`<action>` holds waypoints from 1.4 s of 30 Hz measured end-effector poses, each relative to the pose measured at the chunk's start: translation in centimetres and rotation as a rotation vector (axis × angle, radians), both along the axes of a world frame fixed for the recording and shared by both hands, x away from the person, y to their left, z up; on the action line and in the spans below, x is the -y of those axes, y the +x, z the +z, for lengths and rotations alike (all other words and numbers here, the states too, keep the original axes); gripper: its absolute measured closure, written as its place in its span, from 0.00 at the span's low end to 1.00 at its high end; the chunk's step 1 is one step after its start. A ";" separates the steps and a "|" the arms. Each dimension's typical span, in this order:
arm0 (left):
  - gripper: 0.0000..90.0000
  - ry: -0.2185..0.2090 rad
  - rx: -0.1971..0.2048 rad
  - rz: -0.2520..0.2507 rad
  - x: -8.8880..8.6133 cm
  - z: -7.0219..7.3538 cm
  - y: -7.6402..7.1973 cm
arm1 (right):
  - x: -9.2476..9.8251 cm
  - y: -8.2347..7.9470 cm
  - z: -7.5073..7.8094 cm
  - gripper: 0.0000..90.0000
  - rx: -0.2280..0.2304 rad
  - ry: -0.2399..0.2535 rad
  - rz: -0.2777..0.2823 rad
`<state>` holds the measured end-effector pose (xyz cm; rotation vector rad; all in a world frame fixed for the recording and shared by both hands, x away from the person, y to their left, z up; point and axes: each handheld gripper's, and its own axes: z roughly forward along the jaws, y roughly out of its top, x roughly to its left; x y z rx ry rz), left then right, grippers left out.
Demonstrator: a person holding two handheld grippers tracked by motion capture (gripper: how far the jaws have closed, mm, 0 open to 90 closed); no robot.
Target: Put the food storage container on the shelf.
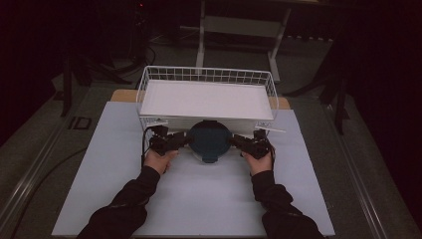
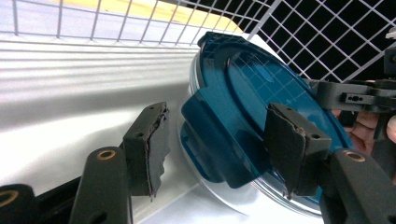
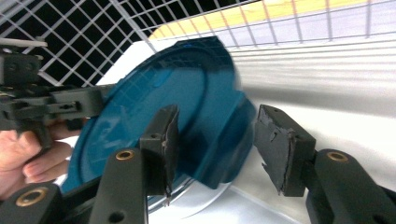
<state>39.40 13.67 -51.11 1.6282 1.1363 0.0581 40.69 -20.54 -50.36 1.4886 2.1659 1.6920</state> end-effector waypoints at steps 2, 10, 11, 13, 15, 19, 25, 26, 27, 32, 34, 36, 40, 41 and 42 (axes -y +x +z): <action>0.45 -0.013 -0.004 -0.005 0.0 0.0 -0.4 | 0.0 -0.1 0.0 0.53 -0.001 0.004 0.000; 0.19 -0.010 0.059 -0.074 -0.9 0.3 -2.3 | -0.1 -1.5 0.9 0.45 0.040 -0.027 0.026; 0.19 -0.015 0.058 -0.077 -1.1 0.4 -2.6 | -0.2 -1.7 1.0 0.45 0.047 -0.029 0.032; 0.16 -0.016 0.073 -0.071 -1.5 0.7 -3.2 | -0.3 -2.2 1.3 0.45 0.059 -0.024 0.038; 0.14 -0.030 0.079 -0.072 -1.9 1.0 -3.8 | -0.5 -2.8 1.5 0.44 0.067 -0.021 0.049; 0.08 -0.015 0.101 -0.096 -2.3 1.6 -5.1 | -0.7 -4.1 2.2 0.44 0.094 -0.038 0.051; 0.02 -0.018 0.091 -0.138 -2.4 2.2 -7.3 | -0.7 -5.7 3.2 0.44 0.128 -0.032 0.063; 0.02 -0.014 0.095 -0.138 -2.4 2.3 -7.7 | -0.9 -6.1 3.4 0.46 0.130 -0.024 0.073; 0.02 -0.015 0.101 -0.133 -2.5 2.3 -8.0 | -1.0 -6.5 3.5 0.49 0.127 -0.012 0.087; 0.02 -0.027 0.120 -0.133 -2.6 2.4 -9.4 | -2.3 -8.1 2.9 0.73 0.081 -0.017 0.167; 0.02 -0.009 0.134 -0.136 -2.6 2.4 -9.8 | -3.0 -8.6 2.5 0.89 0.072 -0.046 0.199; 0.02 0.031 0.150 -0.134 -2.6 2.6 -10.1 | -3.6 -8.7 2.0 1.00 0.057 -0.075 0.222; 0.01 0.031 0.160 -0.131 -2.5 2.5 -10.4 | -4.5 -8.5 1.2 1.00 0.036 -0.119 0.246; 0.01 0.031 0.159 -0.130 -2.5 2.5 -10.5 | -4.7 -8.4 1.0 1.00 0.030 -0.120 0.248; 0.01 0.038 0.159 -0.132 -2.4 2.4 -10.5 | -4.8 -8.3 0.8 1.00 0.027 -0.123 0.249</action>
